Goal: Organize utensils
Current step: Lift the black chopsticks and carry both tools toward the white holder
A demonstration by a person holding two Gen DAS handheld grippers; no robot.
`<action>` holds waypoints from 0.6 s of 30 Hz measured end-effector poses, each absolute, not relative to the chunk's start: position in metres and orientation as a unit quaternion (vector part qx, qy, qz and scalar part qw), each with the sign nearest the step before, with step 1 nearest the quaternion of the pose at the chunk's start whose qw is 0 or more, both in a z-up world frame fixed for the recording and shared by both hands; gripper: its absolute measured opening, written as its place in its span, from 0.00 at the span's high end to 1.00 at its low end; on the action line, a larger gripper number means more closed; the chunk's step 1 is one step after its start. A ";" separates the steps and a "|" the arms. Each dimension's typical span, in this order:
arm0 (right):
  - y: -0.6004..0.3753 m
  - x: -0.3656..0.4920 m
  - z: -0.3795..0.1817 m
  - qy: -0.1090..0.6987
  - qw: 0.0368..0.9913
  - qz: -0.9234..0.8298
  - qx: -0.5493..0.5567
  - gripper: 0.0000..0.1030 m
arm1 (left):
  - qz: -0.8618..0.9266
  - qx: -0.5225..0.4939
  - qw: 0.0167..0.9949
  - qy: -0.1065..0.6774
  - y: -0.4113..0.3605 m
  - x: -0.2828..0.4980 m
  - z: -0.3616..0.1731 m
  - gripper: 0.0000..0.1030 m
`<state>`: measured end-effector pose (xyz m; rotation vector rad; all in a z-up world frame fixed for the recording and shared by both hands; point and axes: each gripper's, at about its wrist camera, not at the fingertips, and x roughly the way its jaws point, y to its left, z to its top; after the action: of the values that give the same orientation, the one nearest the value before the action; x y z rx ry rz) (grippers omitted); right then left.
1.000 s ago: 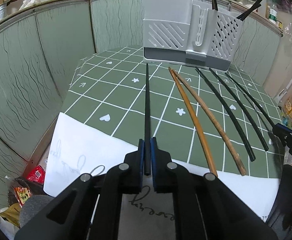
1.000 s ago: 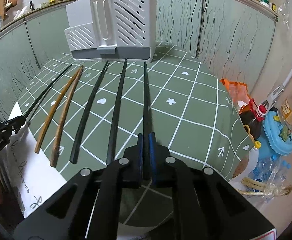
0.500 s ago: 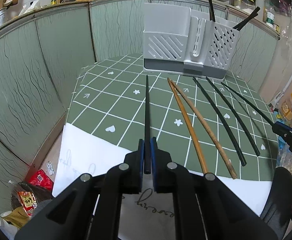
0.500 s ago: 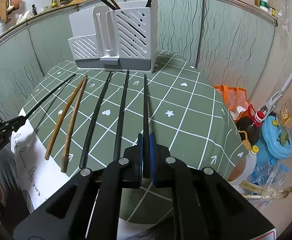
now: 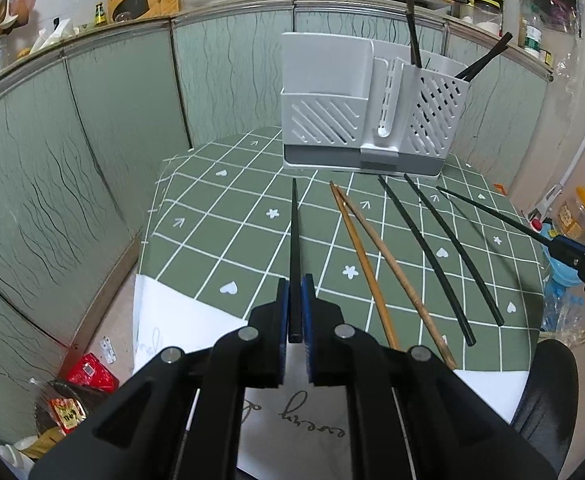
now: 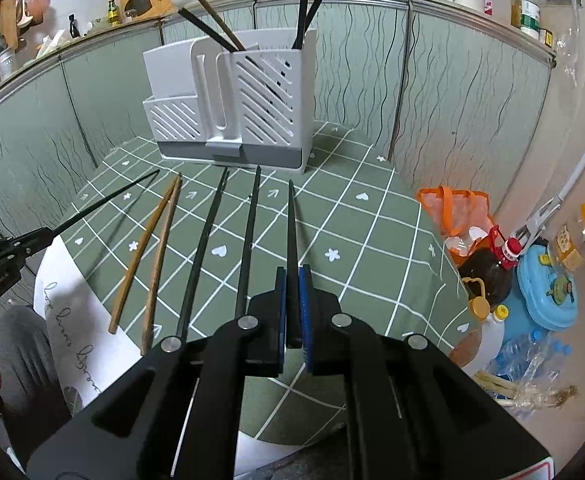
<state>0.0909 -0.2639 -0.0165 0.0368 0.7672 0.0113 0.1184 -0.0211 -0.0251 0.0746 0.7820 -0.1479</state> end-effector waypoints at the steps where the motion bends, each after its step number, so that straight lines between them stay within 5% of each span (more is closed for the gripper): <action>1: -0.265 0.091 -0.014 0.374 0.927 0.006 0.018 0.94 | -0.073 0.036 0.921 0.380 -0.021 0.119 -0.023 0.92; 18: -0.271 0.093 0.032 0.355 0.935 0.014 0.015 0.94 | -0.087 0.040 0.924 0.370 -0.025 0.129 0.022 0.92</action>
<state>0.0927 -0.2713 0.0320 0.0314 0.7260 0.0286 0.1291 -0.0248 0.0219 0.0813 0.7585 -0.1791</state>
